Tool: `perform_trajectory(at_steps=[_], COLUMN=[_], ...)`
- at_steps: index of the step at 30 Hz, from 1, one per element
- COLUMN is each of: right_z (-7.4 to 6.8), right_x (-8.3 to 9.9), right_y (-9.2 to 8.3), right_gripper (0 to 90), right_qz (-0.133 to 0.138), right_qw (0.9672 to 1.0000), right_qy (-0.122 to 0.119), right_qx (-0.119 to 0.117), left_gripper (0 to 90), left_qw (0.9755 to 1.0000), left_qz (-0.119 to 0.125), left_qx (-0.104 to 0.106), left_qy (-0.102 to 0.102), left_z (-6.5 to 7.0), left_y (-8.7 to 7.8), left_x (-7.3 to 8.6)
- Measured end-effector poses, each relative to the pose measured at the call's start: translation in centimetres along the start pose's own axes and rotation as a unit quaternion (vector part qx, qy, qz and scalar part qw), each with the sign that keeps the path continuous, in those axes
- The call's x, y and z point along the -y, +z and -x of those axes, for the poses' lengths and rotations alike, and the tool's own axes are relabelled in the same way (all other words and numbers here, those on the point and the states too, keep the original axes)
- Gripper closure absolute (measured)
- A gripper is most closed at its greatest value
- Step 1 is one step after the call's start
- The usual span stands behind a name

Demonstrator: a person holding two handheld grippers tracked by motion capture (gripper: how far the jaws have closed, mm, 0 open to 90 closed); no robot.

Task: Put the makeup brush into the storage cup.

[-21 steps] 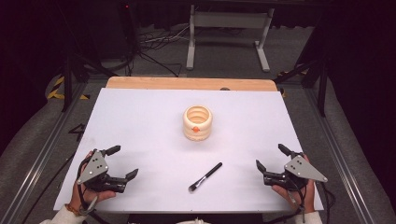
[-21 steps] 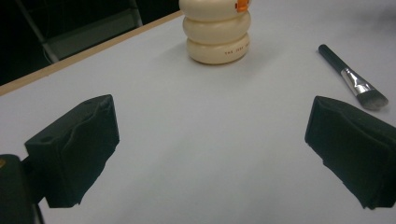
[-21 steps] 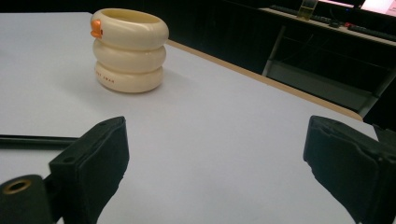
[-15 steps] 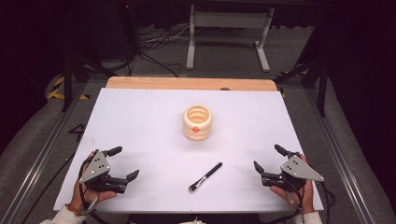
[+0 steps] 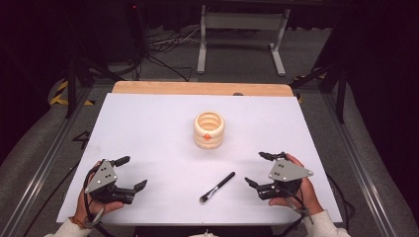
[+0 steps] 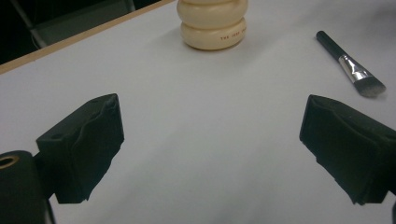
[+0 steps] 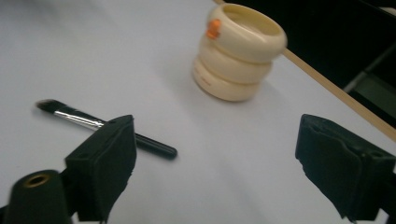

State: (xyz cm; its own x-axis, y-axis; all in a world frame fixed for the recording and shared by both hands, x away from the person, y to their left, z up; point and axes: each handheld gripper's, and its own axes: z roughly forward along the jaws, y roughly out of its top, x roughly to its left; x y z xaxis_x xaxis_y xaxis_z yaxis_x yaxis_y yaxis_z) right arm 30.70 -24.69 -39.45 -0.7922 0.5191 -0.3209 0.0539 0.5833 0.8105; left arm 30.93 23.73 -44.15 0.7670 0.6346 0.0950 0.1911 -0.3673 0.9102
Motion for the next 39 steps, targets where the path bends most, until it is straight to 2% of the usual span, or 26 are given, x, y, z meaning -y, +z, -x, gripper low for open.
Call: perform_trajectory(at_steps=[2, 4, 7, 8, 9, 10, 12, 13, 15, 16, 17, 18, 20, 22, 24, 26, 29, 31, 34, 37, 39], right_z=[-0.9, -1.5, -2.6, -2.6, -2.9, -3.3, -3.9, -3.9, -4.4, -4.7, -4.8, -4.8, -5.0, -5.3, -5.4, -5.1, -4.8, -4.6, -4.2, -4.2, -4.4], right_x=[-1.3, -2.1, -3.1, -3.1, -3.4, -3.7, -4.0, -4.0, -4.3, -4.5, -4.6, -4.6, -4.7, -4.8, -4.8, -5.1, -5.2, -5.4, -5.8, -6.2, -6.3], right_y=[1.3, 2.4, 4.5, 4.5, 5.1, 6.0, 7.0, 7.0, 8.1, 8.8, 9.2, 9.2, 9.9, 10.6, 11.2, 11.6, 12.0, 12.4, 13.1, 13.6, 13.5], right_gripper=[18.8, 21.3, 25.6, 25.6, 25.7, 28.1, 29.1, 29.1, 32.2, 33.3, 34.6, 34.6, 36.4, 39.7, 40.8, 47.7, 52.8, 58.6, 66.2, 69.8, 77.4], right_qz=[-0.018, -0.039, -0.083, -0.083, -0.095, -0.115, -0.142, -0.142, -0.171, -0.188, -0.195, -0.195, -0.209, -0.225, -0.239, -0.237, -0.246, -0.258, -0.285, -0.308, -0.312], right_qw=[0.9984, 0.9952, 0.9847, 0.9847, 0.9817, 0.9748, 0.966, 0.966, 0.9546, 0.9465, 0.9421, 0.9421, 0.9345, 0.9246, 0.9167, 0.9162, 0.9098, 0.9016, 0.8872, 0.8775, 0.8731], right_qy=[-0.043, -0.067, -0.112, -0.112, -0.122, -0.138, -0.16, -0.16, -0.183, -0.2, -0.206, -0.206, -0.219, -0.228, -0.236, -0.233, -0.227, -0.22, -0.202, -0.192, -0.203], right_qx=[-0.034, -0.059, -0.104, -0.104, -0.111, -0.132, -0.146, -0.146, -0.162, -0.171, -0.179, -0.179, -0.188, -0.207, -0.216, -0.224, -0.245, -0.269, -0.301, -0.313, -0.315], left_gripper=[6.8, 6.6, 5.8, 5.4, 5.4, 5.2, 5.2, 5.2, 5.3, 5.3, 5.4, 5.4, 5.4, 5.6, 5.7, 5.7, 5.9, 6.0, 6.1, 6.4, 6.5], left_qw=[1.0, 1.0, 1.0, 1.0, 0.9999, 0.9999, 0.9999, 0.9999, 0.9999, 0.9999, 0.9999, 0.9999, 0.9998, 0.9998, 0.9998, 0.9998, 0.9996, 0.9996, 0.9996, 0.9996, 0.9996], left_qz=[0.003, 0.004, 0.004, 0.004, 0.006, 0.005, 0.003, 0.003, 0.004, 0.004, 0.003, 0.001, 0.0, -0.003, -0.005, -0.003, -0.005, -0.005, -0.008, -0.012, -0.012], left_qx=[-0.001, 0.0, 0.006, 0.006, 0.01, 0.011, 0.013, 0.013, 0.012, 0.015, 0.015, 0.014, 0.017, 0.017, 0.018, 0.02, 0.026, 0.027, 0.026, 0.025, 0.025], left_qy=[0.001, 0.002, 0.004, 0.004, 0.004, 0.004, 0.006, 0.006, 0.007, 0.007, 0.006, 0.006, 0.006, 0.008, 0.007, 0.007, 0.006, 0.004, 0.003, 0.002, 0.002], left_z=[-0.1, -0.1, -0.1, -0.1, -0.1, -0.1, -0.1, -0.1, -0.1, -0.1, -0.1, -0.1, -0.1, -0.1, -0.1, -0.1, -0.1, -0.2, -0.2, -0.1, -0.2], left_y=[0.0, -0.1, -0.1, -0.1, -0.1, -0.1, -0.1, -0.1, 0.0, 0.0, 0.0, 0.0, 0.1, 0.1, 0.2, 0.2, 0.3, 0.4, 0.4, 0.4, 0.4], left_x=[0.0, 0.0, 0.0, 0.0, 0.0, 0.1, 0.1, 0.1, 0.1, 0.1, 0.0, 0.1, 0.1, 0.1, 0.1, 0.1, 0.2, 0.2, 0.2, 0.2, 0.2])
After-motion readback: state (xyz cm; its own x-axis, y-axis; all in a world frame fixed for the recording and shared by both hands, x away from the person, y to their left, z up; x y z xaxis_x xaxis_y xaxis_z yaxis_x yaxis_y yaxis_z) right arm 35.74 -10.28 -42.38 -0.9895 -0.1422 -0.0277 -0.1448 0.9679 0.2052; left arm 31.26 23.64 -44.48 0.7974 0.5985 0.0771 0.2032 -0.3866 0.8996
